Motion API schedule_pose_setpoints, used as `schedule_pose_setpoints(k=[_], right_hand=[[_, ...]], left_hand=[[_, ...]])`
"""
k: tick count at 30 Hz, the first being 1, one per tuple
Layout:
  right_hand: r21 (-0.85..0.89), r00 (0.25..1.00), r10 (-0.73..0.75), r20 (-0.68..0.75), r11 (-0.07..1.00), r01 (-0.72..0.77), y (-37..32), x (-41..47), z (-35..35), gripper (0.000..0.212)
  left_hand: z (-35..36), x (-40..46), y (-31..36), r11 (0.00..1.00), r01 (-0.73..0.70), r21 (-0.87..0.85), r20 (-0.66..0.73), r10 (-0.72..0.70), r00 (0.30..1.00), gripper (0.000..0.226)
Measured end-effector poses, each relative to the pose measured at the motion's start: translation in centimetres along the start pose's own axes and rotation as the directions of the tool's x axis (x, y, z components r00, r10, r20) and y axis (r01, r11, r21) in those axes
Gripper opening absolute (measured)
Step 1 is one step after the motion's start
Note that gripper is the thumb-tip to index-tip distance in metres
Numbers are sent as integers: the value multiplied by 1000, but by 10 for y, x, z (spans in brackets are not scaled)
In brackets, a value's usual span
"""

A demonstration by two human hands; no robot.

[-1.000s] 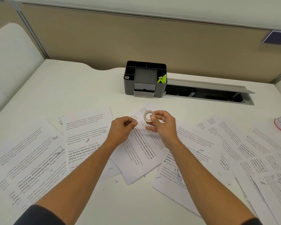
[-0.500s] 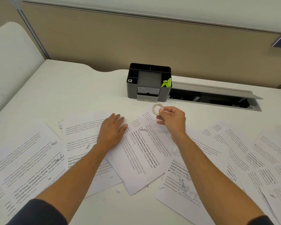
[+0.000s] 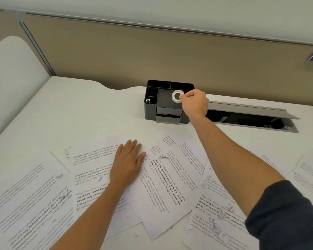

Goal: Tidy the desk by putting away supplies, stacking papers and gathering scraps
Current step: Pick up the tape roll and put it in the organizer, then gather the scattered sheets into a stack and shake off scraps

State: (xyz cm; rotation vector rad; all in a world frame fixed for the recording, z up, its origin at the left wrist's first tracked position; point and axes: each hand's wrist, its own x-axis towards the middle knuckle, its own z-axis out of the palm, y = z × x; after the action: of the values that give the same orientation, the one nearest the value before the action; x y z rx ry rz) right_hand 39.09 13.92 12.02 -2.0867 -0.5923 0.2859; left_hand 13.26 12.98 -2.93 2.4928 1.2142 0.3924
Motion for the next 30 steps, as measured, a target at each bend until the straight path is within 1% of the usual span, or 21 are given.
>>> schedule_pose_setpoints(k=[7, 11, 13, 15, 19, 21, 24, 26, 28, 30], right_hand=[[-246, 990, -128, 55, 960, 138, -4, 13, 16, 7], [-348, 984, -160, 83, 921, 179, 4, 18, 25, 17], [-342, 981, -180, 72, 920, 193, 6, 16, 26, 27], [-288, 976, -212, 49, 933, 217, 7, 8, 23, 34], [-174, 958, -287, 12, 943, 285, 22, -33, 10, 32], [-123, 955, -297, 14, 947, 296, 37, -63, 1, 37], [-142, 957, -268, 113, 949, 282, 72, -113, -9, 44], [-172, 945, -264, 193, 939, 297, 96, -146, -15, 47], [-196, 934, -268, 238, 928, 316, 117, -173, -21, 48], [-219, 925, -272, 266, 917, 332, 133, -197, -27, 49]], left_hand=[[-1, -1, 1, 1000, 0, 2, -21, 1, 1000, 61], [-1, -1, 1, 1000, 6, 8, -9, -6, 1000, 57], [-2, -2, 1, 1000, 5, 12, -10, -5, 1000, 58], [-1, -2, 1, 1000, 3, 18, -9, -2, 1000, 61], [-2, -1, 2, 1000, 2, 25, 1, -2, 1000, 63], [-3, -1, 2, 1000, 1, 23, 7, -1, 1000, 64], [-4, -1, 3, 1000, 3, 11, 16, -4, 1000, 64], [-7, 1, 3, 1000, 14, -5, 43, -14, 999, 55], [-13, 5, 5, 1000, 7, 11, 112, -8, 994, 48], [-22, 11, 8, 998, 3, 58, 200, -15, 980, 47]])
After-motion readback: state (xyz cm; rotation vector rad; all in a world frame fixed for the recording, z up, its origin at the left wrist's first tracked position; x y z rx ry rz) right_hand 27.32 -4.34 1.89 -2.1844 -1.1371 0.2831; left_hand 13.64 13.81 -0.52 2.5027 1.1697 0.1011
